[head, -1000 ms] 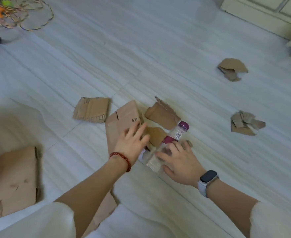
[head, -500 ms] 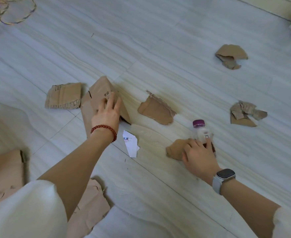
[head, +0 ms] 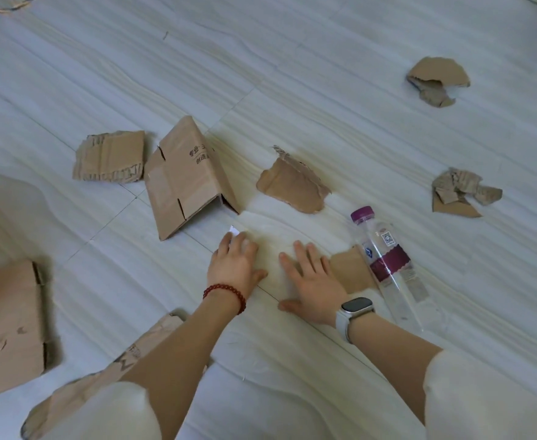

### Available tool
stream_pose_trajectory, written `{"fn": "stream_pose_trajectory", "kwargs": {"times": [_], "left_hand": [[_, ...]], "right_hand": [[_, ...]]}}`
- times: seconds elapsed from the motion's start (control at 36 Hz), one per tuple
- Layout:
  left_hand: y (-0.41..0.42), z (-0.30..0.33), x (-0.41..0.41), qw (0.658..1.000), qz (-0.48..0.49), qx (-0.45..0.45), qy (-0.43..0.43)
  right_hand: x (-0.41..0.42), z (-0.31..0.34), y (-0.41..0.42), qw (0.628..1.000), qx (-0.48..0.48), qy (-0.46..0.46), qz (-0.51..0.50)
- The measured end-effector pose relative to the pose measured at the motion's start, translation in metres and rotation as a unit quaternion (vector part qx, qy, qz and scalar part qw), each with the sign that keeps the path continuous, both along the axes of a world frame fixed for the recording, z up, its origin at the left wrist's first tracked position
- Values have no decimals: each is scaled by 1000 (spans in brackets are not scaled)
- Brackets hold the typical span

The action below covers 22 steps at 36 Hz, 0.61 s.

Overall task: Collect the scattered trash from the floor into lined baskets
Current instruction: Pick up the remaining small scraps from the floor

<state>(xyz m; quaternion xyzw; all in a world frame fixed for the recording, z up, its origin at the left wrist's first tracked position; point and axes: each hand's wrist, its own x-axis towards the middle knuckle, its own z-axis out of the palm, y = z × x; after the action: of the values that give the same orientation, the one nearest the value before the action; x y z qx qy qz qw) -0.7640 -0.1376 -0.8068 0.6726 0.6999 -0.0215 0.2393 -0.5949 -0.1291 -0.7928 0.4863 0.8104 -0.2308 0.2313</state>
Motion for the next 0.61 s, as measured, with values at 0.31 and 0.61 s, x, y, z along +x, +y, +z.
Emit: {"fn": "stream_pose_trajectory", "kwargs": {"times": [0.31,0.61], "left_hand": [[-11,5,-10,998,35,42,-9],[-51,107,-87,961,143,122,-202]], "right_hand": [[-10,-3,0,999,1,2,-47],[-54,33,-20,995,-36,55,-75]]}}
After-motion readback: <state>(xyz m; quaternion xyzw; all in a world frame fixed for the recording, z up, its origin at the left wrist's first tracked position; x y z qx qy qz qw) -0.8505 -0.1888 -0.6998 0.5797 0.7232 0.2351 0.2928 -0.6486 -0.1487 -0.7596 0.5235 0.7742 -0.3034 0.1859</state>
